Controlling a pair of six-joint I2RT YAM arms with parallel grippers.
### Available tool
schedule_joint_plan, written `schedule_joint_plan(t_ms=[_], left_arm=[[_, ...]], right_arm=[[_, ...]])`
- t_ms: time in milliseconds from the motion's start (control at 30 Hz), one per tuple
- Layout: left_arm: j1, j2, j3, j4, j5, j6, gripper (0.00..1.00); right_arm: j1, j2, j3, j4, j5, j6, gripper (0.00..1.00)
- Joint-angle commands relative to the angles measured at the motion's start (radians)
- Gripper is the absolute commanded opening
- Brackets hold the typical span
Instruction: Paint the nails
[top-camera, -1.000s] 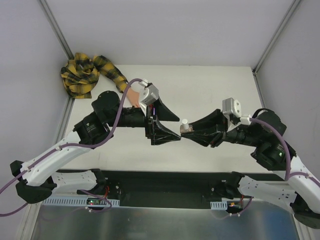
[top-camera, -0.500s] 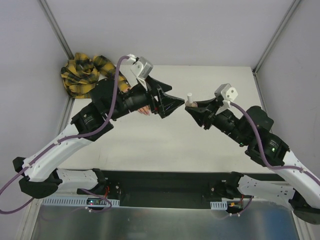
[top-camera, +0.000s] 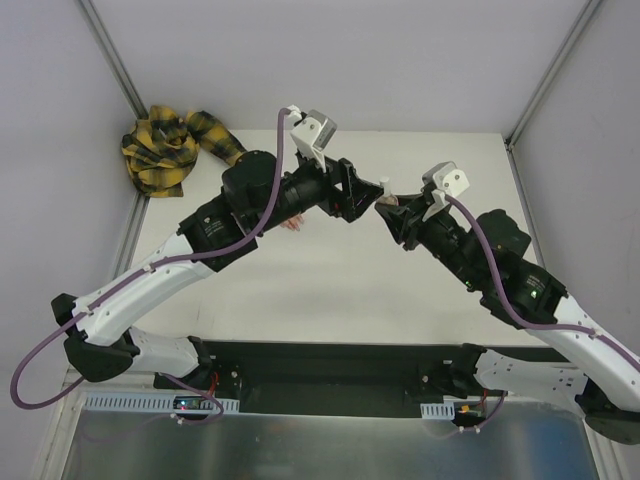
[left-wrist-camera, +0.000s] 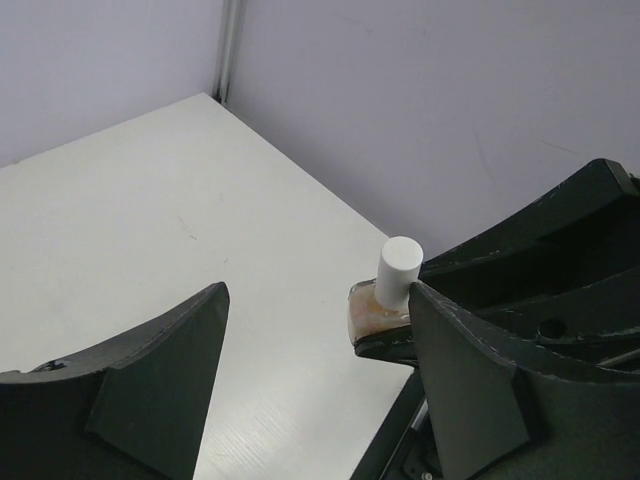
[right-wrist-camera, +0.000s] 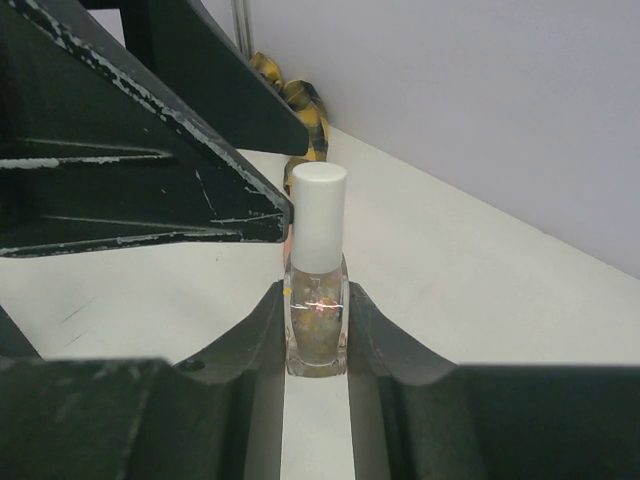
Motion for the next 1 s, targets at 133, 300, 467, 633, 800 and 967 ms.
schedule_joint_plan(t_ms=[133, 300, 467, 633, 800, 967], left_arm=[[-0.016, 0.035, 0.052, 0.072, 0.04, -0.029, 0.68], [-0.016, 0.064, 0.062, 0.081, 0.102, -0.045, 0.57], [-0.014, 0.069, 0.059, 0.081, 0.161, -0.048, 0.36], [0.003, 0.063, 0.021, 0.087, 0.485, -0.058, 0.04], [0.043, 0.07, -0.06, 0.215, 1.06, -0.143, 0.0], [0.043, 0.006, -0.14, 0.299, 1.14, -0.166, 0.0]], right_arm=[[0.005, 0.002, 0.011, 0.078, 0.011, 0.012, 0.0], [0.007, -0.006, 0.01, 0.077, 0.002, 0.018, 0.0], [0.007, -0.032, 0.002, 0.075, -0.014, 0.029, 0.0], [0.007, -0.081, 0.005, 0.055, -0.159, 0.041, 0.0], [-0.006, -0.138, 0.04, -0.006, -0.717, 0.053, 0.0], [-0.006, -0.149, 0.068, -0.005, -0.913, 0.113, 0.0]])
